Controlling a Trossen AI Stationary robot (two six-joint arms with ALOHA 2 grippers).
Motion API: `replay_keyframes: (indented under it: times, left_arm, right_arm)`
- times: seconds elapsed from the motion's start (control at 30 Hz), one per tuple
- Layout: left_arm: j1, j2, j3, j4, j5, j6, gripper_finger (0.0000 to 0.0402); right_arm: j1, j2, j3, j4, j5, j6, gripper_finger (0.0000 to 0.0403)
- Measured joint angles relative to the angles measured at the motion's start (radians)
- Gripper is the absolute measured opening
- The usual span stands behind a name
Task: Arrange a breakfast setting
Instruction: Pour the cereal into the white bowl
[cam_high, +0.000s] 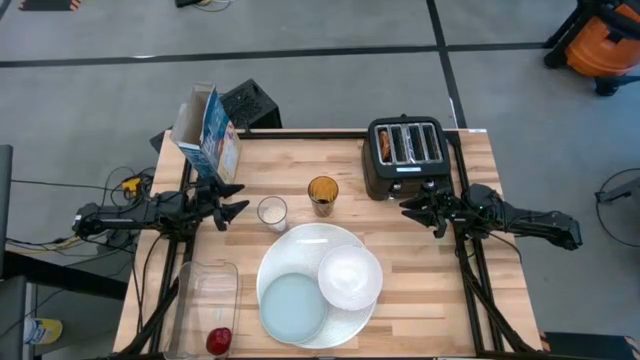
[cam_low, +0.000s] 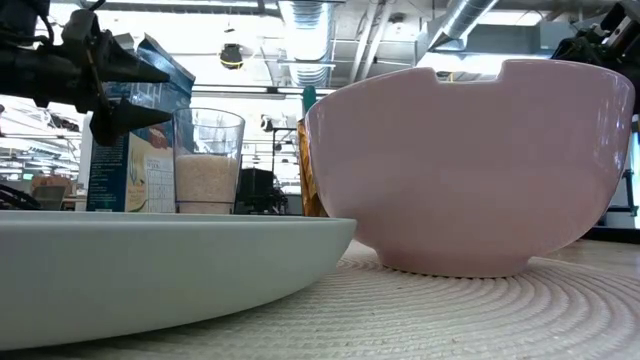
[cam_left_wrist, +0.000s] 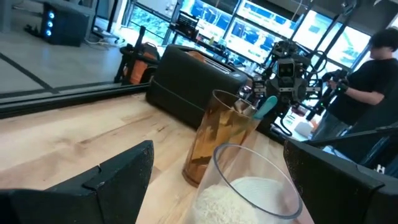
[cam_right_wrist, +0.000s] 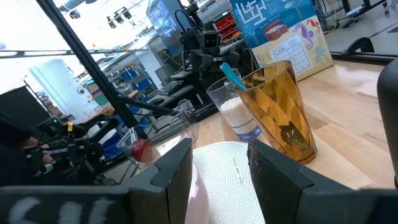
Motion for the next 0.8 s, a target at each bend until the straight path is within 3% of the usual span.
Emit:
replay_keyframes:
  times: [0.5, 0.8]
  left_arm:
    - [0.000, 0.000, 0.000, -0.014, 0.199, -0.228, 0.0346]
    - [0.000, 0.000, 0.000, -0.014, 0.190, -0.204, 0.0346]
  right_arm:
    - [0.000, 0.000, 0.000, 0.000, 0.000, 0.000, 0.0178]
    - [0.000, 0.000, 0.000, 0.000, 0.000, 0.000, 0.0178]
